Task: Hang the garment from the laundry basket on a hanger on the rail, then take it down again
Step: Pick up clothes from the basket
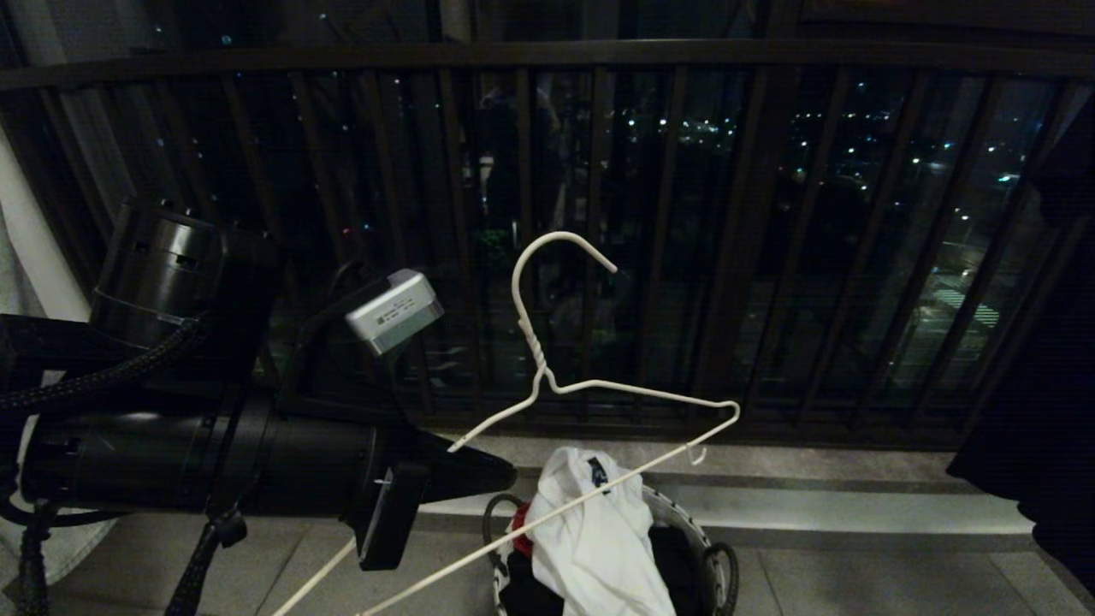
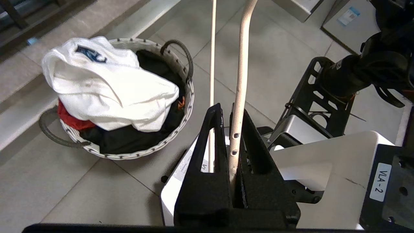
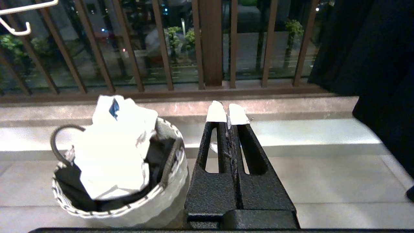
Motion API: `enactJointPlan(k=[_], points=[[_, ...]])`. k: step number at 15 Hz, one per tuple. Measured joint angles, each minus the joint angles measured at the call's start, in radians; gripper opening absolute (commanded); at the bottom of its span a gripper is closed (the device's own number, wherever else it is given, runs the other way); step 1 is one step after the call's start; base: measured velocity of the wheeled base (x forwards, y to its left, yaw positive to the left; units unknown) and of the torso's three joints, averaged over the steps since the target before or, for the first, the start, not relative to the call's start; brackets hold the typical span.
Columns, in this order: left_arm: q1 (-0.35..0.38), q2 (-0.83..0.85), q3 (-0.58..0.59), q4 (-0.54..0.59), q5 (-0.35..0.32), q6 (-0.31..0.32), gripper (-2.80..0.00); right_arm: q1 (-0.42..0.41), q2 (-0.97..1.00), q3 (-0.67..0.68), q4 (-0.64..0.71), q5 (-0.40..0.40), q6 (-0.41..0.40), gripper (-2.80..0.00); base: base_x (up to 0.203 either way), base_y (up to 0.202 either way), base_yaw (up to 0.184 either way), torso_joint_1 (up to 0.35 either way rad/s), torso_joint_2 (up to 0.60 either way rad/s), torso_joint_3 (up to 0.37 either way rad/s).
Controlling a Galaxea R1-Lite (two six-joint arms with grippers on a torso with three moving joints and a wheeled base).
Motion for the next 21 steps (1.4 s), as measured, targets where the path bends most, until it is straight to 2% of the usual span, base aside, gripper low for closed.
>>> enactJointPlan(k=[3,6,18,21], points=[[0.000,-0.001,0.006,-0.007,0.000,0.001,-2.80,0.000,0.000,0.000,0.001,0.000,0.000,-2.80,0.000,0.000,0.000,-0.054,0.41,0.353],[0.001,-0.002,0.040,-0.089,-0.001,0.000,-2.80,0.000,0.000,0.000,0.000,0.000,0.000,-2.80,0.000,0.000,0.000,-0.012,0.13,0.113],[-0.001,-0.002,0.063,-0.113,0.000,0.002,-2.80,0.000,0.000,0.000,0.000,0.000,0.000,-2.80,0.000,0.000,0.000,0.000,0.00,0.004],[-0.001,-0.009,0.062,-0.113,0.000,0.002,-2.80,0.000,0.000,0.000,0.000,0.000,0.000,-2.80,0.000,0.000,0.000,0.001,0.00,-0.131]])
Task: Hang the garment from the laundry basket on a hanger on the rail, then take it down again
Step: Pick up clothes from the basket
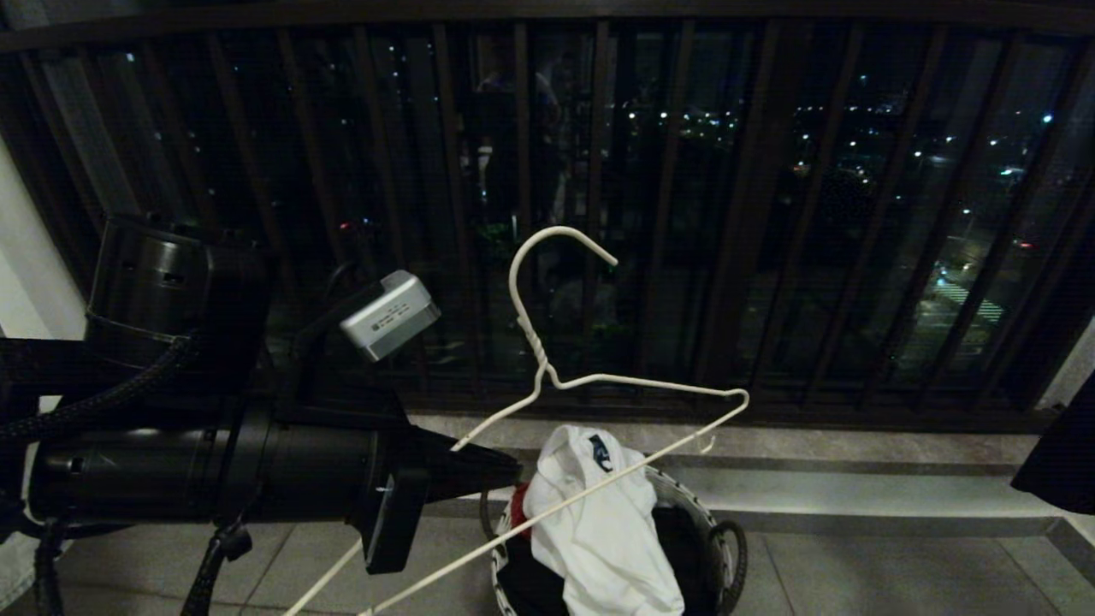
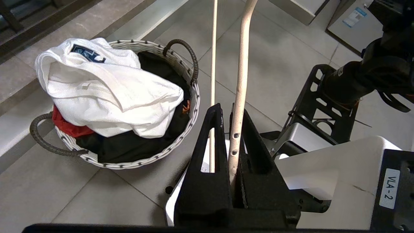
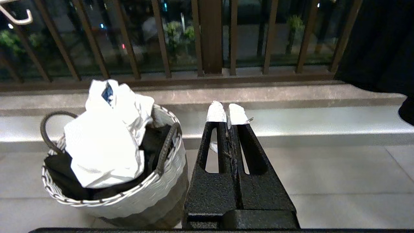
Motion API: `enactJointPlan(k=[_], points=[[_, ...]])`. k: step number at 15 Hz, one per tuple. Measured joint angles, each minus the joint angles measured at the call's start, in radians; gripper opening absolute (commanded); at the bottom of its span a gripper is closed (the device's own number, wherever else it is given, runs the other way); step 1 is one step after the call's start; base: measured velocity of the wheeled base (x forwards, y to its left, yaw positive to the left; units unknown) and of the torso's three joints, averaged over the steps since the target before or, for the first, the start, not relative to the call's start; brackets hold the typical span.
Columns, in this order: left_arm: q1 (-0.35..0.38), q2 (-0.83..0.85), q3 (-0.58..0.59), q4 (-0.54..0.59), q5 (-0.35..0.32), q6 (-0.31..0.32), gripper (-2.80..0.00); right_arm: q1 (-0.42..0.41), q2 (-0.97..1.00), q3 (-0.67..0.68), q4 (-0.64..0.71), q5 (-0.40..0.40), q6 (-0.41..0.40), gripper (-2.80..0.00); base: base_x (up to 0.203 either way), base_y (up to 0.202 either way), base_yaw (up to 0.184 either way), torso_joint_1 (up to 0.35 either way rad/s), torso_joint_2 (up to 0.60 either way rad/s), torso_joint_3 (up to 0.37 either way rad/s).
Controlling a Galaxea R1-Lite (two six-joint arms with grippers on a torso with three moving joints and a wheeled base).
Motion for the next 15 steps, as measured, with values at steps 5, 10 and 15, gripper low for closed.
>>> enactJointPlan(k=[5,10,15], points=[[0.000,-0.008,0.000,0.000,0.001,0.000,-2.80,0.000,0.000,0.000,0.000,0.000,0.000,-2.80,0.000,0.000,0.000,-0.001,0.00,-0.192],[0.001,-0.010,-0.003,-0.002,0.002,0.000,-2.80,0.000,0.000,0.000,0.000,0.000,0.000,-2.80,0.000,0.000,0.000,0.001,0.01,-0.198],[0.001,-0.010,-0.003,-0.003,0.002,0.000,-2.80,0.000,0.000,0.000,0.000,0.000,0.000,-2.80,0.000,0.000,0.000,0.005,0.01,-0.197]])
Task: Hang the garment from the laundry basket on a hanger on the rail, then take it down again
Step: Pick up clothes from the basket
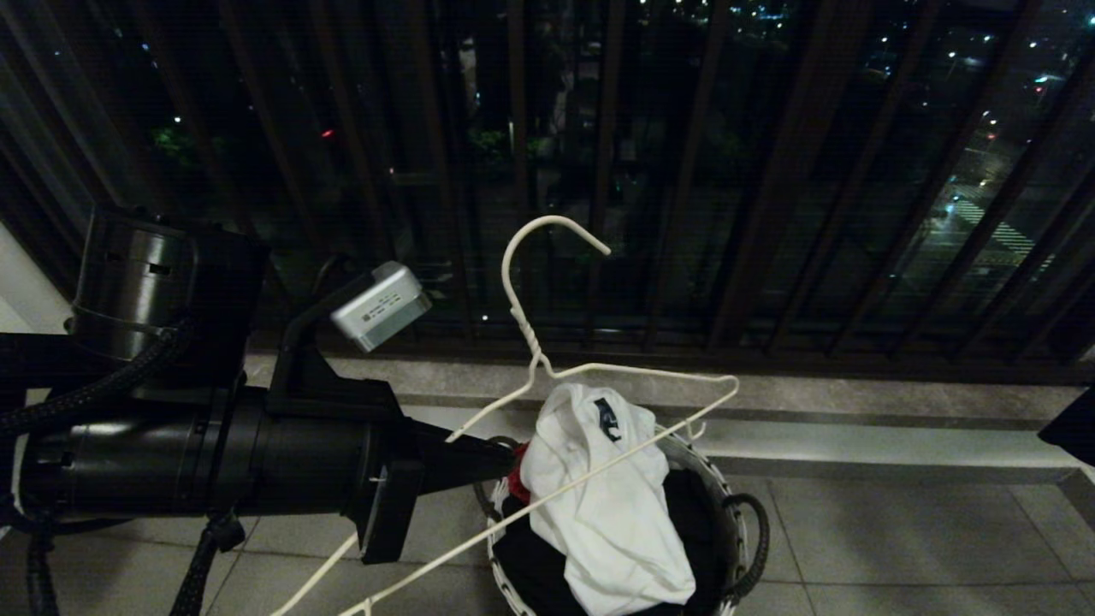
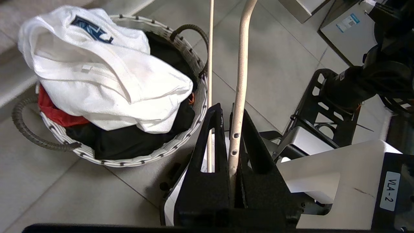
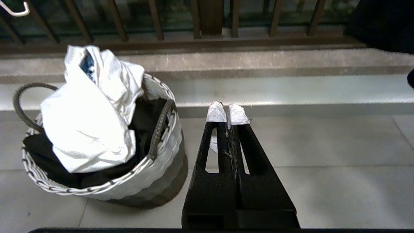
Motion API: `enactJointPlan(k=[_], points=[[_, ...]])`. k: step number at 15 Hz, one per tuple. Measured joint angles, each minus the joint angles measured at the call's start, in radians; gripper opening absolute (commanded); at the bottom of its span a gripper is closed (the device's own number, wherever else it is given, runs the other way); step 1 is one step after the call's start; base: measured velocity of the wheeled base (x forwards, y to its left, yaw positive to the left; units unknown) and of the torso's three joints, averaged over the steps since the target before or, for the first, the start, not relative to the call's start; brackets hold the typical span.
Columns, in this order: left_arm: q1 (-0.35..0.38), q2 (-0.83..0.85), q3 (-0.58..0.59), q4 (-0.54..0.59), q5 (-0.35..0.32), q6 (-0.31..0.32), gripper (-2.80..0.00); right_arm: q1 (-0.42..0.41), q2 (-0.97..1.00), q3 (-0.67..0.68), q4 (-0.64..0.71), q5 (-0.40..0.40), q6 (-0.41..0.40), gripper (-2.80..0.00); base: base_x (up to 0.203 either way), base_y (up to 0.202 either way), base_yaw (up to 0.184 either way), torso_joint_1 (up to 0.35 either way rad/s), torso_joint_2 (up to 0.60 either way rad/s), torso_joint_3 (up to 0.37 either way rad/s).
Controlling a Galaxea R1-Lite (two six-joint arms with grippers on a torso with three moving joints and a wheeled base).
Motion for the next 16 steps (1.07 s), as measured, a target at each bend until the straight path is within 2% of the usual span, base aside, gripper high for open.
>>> enactJointPlan(k=[16], points=[[-0.001,-0.004,0.001,-0.002,0.001,0.000,-2.80,0.000,0.000,0.000,0.000,0.000,0.000,-2.80,0.000,0.000,0.000,0.003,0.00,-0.196]])
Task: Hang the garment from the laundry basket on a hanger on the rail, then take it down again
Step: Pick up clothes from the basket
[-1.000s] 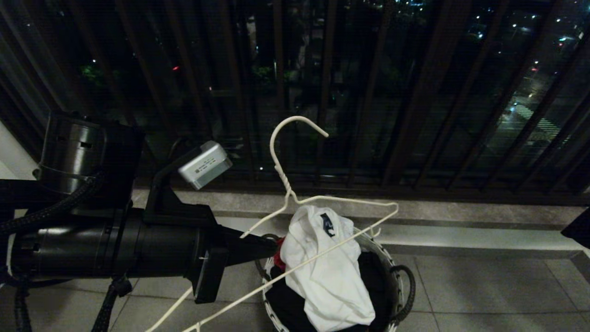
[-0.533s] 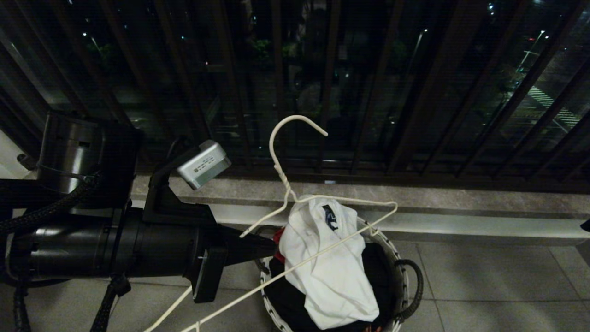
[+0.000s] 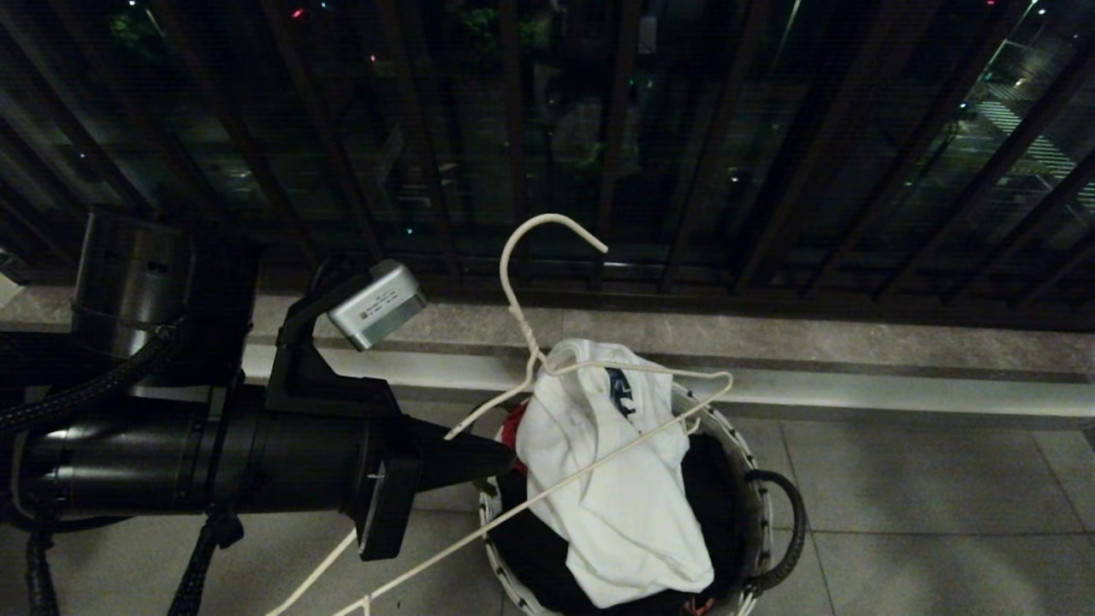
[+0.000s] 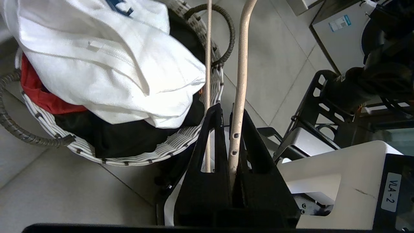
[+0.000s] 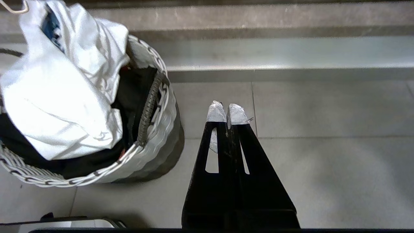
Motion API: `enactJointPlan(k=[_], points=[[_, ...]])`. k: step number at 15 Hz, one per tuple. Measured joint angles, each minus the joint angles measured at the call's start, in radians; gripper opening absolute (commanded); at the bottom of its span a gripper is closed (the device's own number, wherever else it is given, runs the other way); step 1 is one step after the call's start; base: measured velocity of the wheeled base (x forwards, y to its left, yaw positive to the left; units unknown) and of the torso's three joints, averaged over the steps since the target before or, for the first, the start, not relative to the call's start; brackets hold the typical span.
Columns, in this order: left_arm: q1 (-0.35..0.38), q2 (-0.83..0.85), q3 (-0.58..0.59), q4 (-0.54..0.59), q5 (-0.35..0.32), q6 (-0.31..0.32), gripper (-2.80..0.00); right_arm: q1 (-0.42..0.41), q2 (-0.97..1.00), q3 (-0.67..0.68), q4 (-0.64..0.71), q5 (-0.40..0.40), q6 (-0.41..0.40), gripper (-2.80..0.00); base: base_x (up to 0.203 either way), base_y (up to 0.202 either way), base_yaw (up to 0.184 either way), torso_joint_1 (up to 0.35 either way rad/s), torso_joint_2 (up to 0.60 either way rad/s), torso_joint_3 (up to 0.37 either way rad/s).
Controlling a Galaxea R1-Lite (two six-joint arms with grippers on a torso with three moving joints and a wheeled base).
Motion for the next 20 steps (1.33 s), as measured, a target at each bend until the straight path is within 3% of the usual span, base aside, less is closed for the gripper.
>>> enactJointPlan(k=[4,15,20], points=[[0.001,0.000,0.000,-0.005,0.000,0.000,-2.80,0.000,0.000,0.000,0.000,0.000,0.000,-2.80,0.000,0.000,0.000,0.004,0.00,-0.185],[0.008,-0.084,0.013,0.000,0.008,-0.017,-2.80,0.000,0.000,0.001,0.001,0.001,-0.019,-2.80,0.000,0.000,0.000,0.001,0.00,-0.011],[0.133,-0.239,0.036,0.109,0.030,-0.068,-2.80,0.000,0.012,-0.048,0.028,0.022,-0.025,-2.80,0.000,0.000,0.000,0.000,0.00,0.000]])
